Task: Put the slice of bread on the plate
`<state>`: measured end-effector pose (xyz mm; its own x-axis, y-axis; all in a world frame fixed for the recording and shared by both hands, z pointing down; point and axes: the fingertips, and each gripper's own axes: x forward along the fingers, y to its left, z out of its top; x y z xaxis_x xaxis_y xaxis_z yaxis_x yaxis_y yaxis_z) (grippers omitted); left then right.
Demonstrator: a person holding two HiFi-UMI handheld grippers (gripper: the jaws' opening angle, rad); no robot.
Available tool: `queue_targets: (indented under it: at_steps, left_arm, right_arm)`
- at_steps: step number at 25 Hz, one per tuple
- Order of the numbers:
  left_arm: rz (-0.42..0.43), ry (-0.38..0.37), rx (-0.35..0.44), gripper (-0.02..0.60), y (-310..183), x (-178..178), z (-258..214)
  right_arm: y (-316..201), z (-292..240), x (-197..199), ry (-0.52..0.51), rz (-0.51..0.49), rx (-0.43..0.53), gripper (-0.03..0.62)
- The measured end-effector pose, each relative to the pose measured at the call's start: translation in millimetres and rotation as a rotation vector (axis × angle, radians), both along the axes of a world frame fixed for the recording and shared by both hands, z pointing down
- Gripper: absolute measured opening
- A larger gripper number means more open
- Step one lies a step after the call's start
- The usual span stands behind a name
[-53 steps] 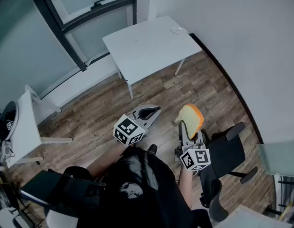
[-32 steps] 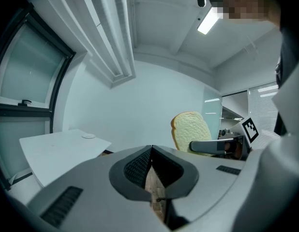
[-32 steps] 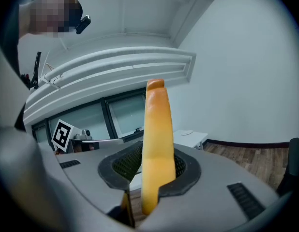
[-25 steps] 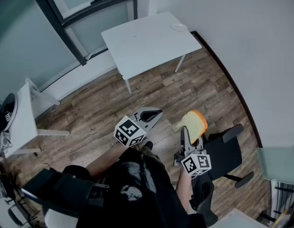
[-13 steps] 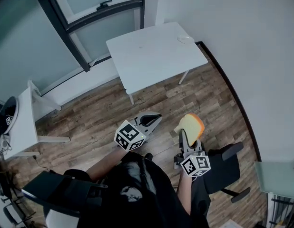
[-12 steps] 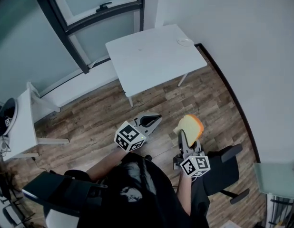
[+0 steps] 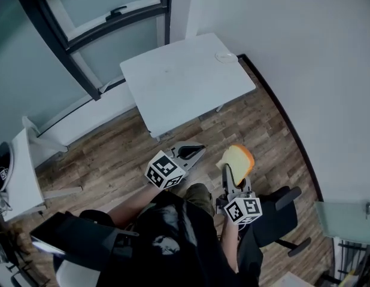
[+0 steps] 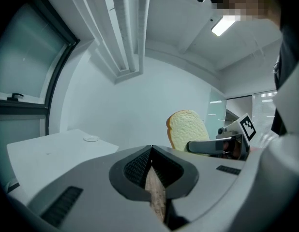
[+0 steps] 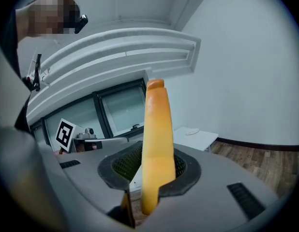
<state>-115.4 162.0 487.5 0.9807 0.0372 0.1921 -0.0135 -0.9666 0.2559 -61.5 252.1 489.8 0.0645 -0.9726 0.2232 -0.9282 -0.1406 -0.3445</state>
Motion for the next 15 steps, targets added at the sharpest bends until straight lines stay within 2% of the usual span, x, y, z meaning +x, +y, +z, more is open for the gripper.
queue_targets:
  at_steps: [5,15]
  left_arm:
    - [0.012,0.002,-0.015,0.005,-13,34,3]
    - [0.002,0.01,0.011,0.005,-19,150,-6]
  right_arm:
    - [-13,6,25,-0.023,0.022,-0.021,0.1]
    - [-35,-2,132,-0.015,-0.03,0.018,0.1]
